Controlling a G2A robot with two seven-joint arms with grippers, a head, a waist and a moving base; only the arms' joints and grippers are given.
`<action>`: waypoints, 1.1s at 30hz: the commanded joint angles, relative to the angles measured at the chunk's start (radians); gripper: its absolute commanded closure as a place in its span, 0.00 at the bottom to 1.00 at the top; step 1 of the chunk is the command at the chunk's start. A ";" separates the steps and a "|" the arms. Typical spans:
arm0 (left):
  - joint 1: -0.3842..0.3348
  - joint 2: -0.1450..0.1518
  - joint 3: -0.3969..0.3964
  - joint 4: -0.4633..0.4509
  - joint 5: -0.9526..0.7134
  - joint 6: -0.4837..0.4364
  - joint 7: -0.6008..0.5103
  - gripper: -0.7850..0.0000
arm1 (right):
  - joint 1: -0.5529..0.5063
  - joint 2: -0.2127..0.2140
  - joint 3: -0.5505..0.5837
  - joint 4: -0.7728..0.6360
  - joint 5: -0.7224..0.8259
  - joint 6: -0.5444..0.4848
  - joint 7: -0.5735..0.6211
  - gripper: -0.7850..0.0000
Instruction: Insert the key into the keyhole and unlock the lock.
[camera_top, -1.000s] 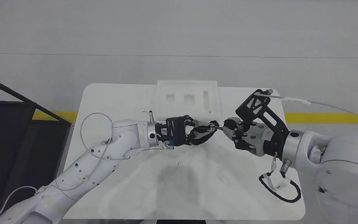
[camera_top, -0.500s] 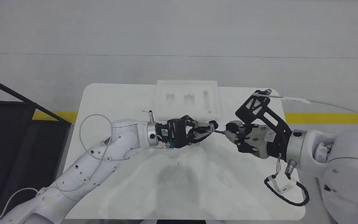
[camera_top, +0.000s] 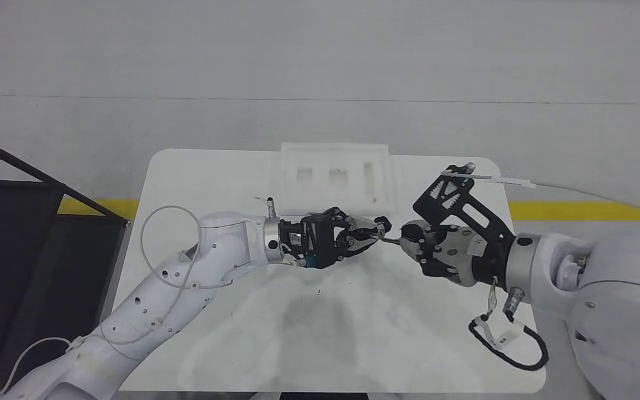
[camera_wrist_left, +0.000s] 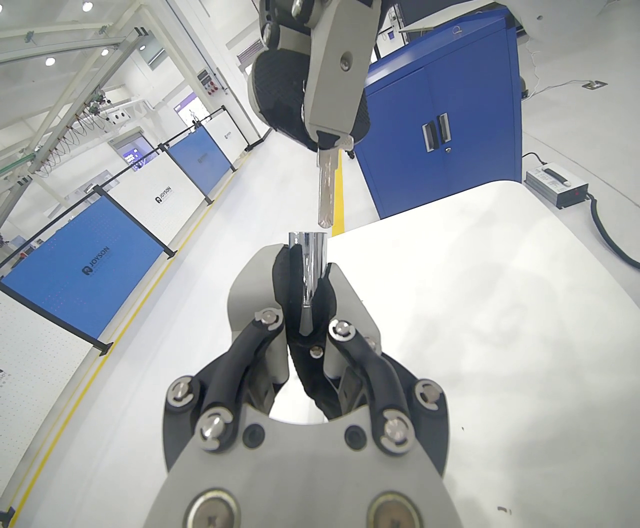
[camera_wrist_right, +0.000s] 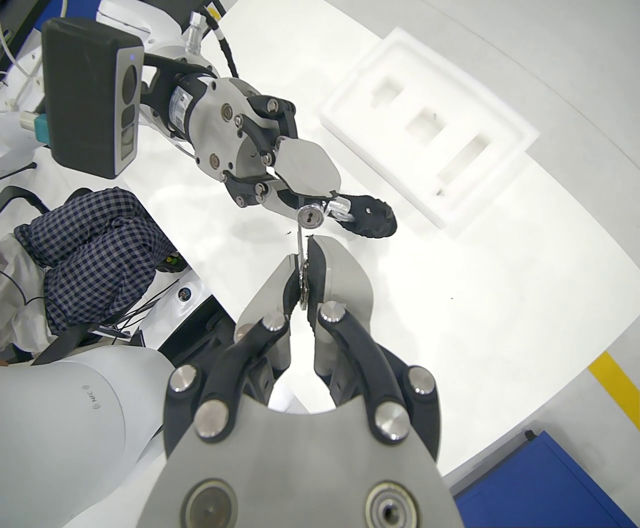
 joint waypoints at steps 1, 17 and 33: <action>0.003 -0.002 -0.003 0.001 0.001 -0.006 0.000 1.00 | 0.001 0.002 -0.003 0.000 -0.005 0.003 -0.002 1.00; 0.018 -0.016 -0.020 -0.004 0.014 -0.030 0.002 1.00 | 0.015 0.015 -0.031 0.000 -0.017 0.018 -0.023 1.00; 0.020 -0.033 -0.030 -0.018 0.024 -0.049 -0.018 1.00 | 0.055 0.024 -0.110 0.000 -0.080 0.041 -0.021 1.00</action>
